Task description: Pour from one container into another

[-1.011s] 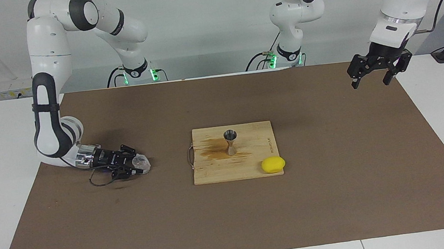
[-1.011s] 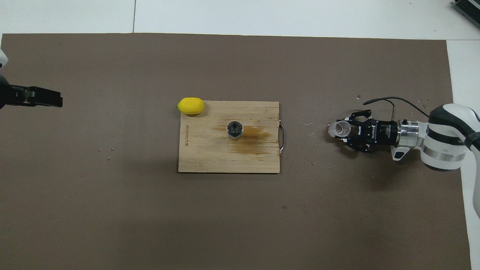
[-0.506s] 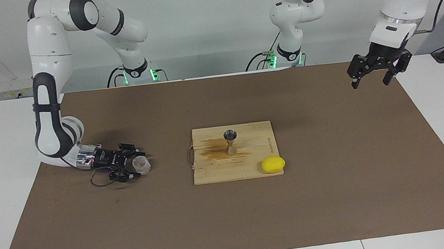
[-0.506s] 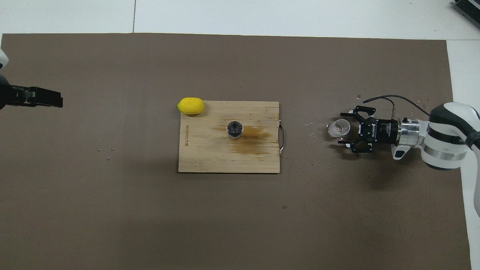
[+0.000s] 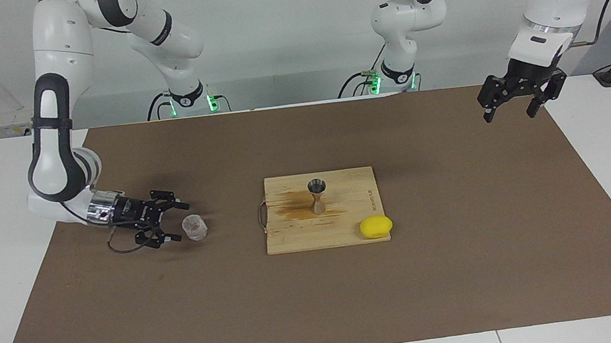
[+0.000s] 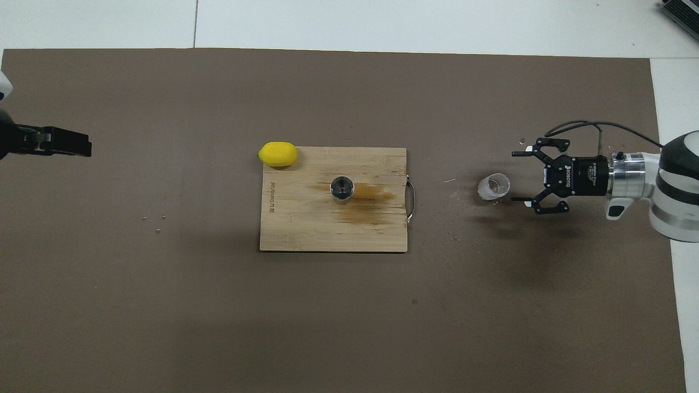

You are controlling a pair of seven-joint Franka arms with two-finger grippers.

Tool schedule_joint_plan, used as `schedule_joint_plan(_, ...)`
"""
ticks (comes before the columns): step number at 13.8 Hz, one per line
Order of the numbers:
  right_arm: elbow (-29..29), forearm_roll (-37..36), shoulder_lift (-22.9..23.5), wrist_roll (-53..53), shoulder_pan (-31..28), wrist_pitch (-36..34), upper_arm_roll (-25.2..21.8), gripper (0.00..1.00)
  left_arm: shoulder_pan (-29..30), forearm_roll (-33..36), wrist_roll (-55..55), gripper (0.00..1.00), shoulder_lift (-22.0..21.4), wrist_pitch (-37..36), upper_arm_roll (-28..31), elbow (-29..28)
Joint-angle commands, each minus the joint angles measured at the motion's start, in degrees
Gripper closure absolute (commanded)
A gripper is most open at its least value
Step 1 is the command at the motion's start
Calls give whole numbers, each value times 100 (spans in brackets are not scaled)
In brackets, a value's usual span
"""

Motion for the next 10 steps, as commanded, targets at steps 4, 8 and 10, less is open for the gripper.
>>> schedule_joint_plan(4,-25,-1940,-1117,-39,436,713,4,0,49,-45,-21,0,-97,-538,95,65)
schedule_joint_plan(8,-68,-3280,-1644,-479,953,1572,4,0,67,-45,-12,0,-228,-846,95,101)
schedule_joint_plan(10,-17,-4626,-1786,-611,1122,1523,30,0,67,-54,-12,0,-255,-1092,69,223)
